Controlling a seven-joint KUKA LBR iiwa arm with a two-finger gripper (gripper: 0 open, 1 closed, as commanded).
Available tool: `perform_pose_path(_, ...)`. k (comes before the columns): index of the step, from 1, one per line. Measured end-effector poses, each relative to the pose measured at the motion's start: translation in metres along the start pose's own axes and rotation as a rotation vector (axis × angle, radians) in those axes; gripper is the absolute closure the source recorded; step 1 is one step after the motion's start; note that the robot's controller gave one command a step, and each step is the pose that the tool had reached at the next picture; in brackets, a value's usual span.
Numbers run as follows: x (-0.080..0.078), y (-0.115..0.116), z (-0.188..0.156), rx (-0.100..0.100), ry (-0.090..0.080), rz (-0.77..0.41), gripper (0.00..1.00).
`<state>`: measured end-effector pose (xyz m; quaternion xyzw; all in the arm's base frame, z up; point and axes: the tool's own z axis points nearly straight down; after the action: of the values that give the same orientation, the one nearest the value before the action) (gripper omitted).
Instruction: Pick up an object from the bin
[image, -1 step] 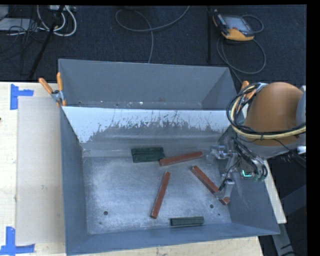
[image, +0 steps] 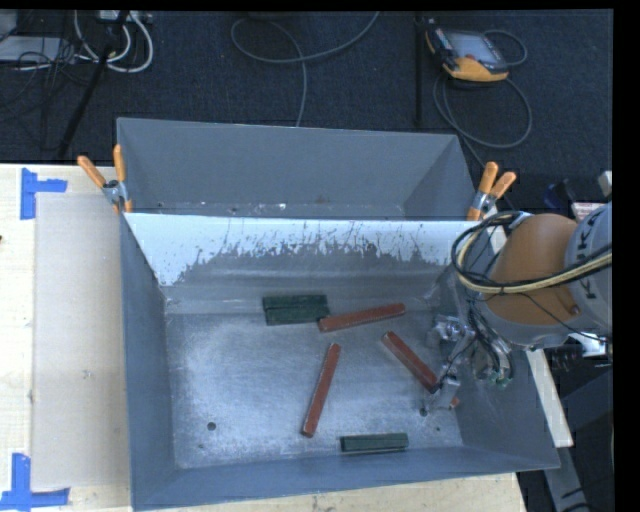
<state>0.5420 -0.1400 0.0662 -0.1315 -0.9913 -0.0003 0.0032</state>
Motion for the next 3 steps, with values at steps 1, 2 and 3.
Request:
perform_pose_path(1,0.012,-0.004,-0.035,-0.001,-0.007,0.046,0.0)
perform_pose_path(2,0.016,-0.015,-0.037,-0.001,-0.004,0.221,0.0)
perform_pose_path(3,0.028,-0.01,-0.003,-0.01,-0.002,0.399,0.0)
